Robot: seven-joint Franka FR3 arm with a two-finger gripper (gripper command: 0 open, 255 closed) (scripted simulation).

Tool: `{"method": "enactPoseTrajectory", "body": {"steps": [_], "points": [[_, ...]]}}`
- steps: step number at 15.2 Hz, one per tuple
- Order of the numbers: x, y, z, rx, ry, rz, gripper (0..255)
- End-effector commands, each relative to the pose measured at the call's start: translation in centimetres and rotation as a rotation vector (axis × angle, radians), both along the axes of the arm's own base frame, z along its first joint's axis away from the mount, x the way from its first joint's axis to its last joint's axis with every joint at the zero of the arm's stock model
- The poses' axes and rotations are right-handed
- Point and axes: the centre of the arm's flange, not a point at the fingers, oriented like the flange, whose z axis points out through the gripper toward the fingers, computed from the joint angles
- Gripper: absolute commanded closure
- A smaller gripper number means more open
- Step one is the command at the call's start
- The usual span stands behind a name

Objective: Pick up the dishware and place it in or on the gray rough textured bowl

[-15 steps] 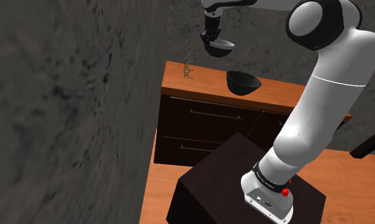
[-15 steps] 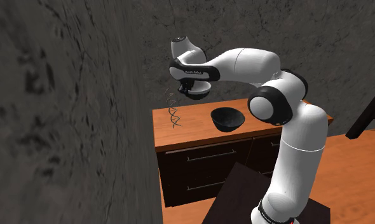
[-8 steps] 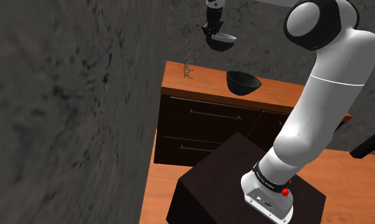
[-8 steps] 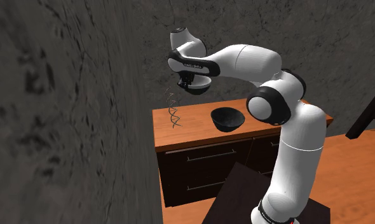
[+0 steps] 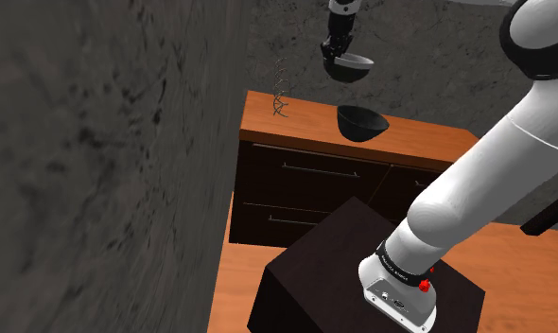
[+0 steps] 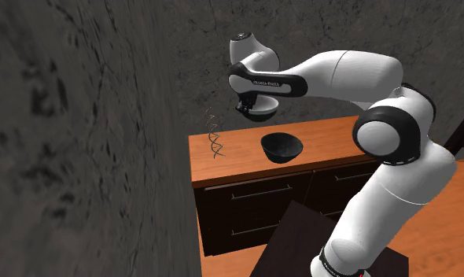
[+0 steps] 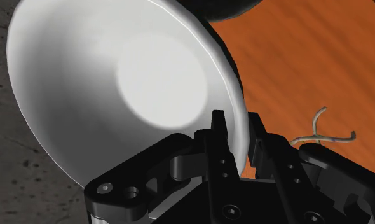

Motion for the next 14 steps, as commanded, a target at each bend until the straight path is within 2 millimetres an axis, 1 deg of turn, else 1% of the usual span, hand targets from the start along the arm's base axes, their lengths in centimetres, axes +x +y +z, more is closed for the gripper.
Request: {"method": "enactPoseTrajectory", "body": {"steps": [1,11,14], "points": [[-2.3,0.2,0.2,0.0,-0.001,0.0,255],[-15.1,2.1,1.2,0.0,-0.001,0.0,255],[-15.1,2.1,-0.4,0.0,-0.001,0.0,255]]}}
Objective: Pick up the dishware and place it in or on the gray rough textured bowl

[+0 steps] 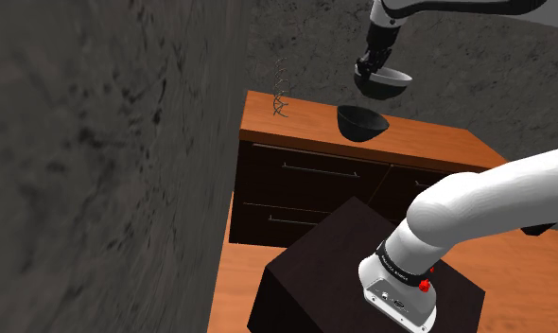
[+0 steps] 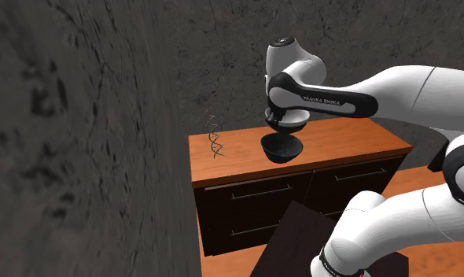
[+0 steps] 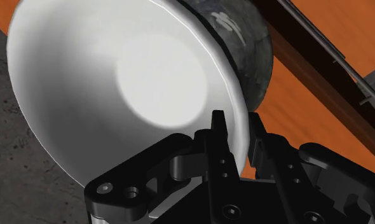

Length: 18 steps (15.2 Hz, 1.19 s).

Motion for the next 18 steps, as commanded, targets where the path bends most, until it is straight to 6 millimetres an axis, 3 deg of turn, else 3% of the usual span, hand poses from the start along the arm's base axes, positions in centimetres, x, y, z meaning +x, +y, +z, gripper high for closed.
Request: {"method": "enactPoseTrajectory", "body": {"steps": [1,14,18], "points": [[-0.2,0.1,-1.0,0.0,0.0,0.0,255],[-0.2,0.1,-7.8,0.0,0.0,0.0,255],[-0.2,0.1,-7.8,0.0,0.0,0.0,255]]}}
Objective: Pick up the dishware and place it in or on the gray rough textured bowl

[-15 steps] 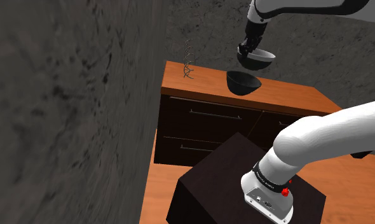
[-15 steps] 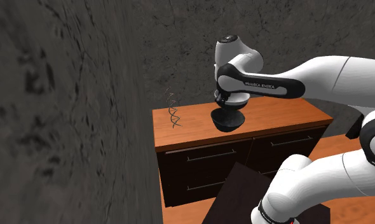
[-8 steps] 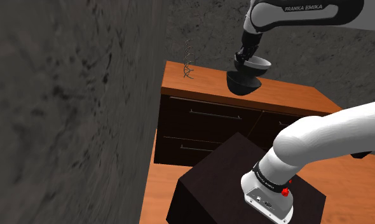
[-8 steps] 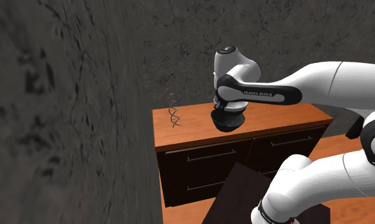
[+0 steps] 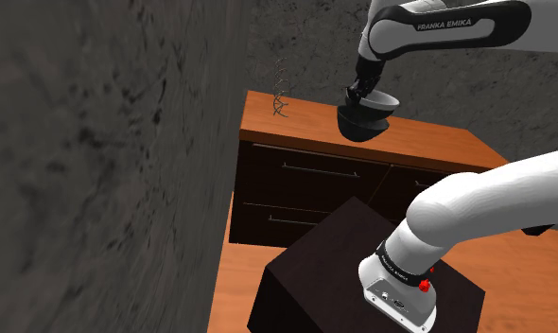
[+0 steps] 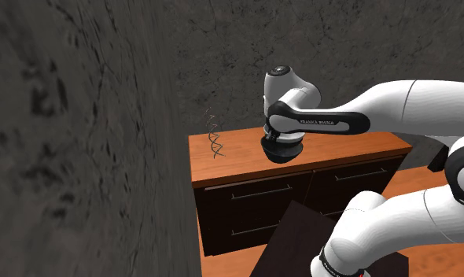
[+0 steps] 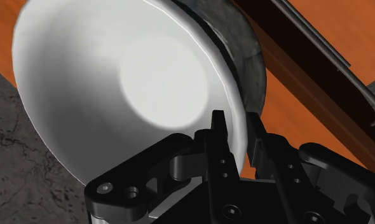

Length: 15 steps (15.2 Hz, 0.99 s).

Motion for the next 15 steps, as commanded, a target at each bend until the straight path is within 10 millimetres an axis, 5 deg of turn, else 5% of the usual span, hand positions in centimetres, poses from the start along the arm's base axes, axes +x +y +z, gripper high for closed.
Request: {"method": "enactPoseTrajectory", "body": {"steps": [1,3,4,9,13,15], "points": [[0.0,0.0,0.0,0.0,-0.001,0.0,255],[0.0,0.0,0.0,0.0,-0.001,0.0,255],[0.0,0.0,0.0,0.0,-0.001,0.0,0],[0.0,0.0,0.0,0.0,-0.001,0.0,0],[-0.2,1.4,4.8,0.0,-0.001,0.0,0],[-0.2,1.4,4.8,0.0,-0.001,0.0,0]]}}
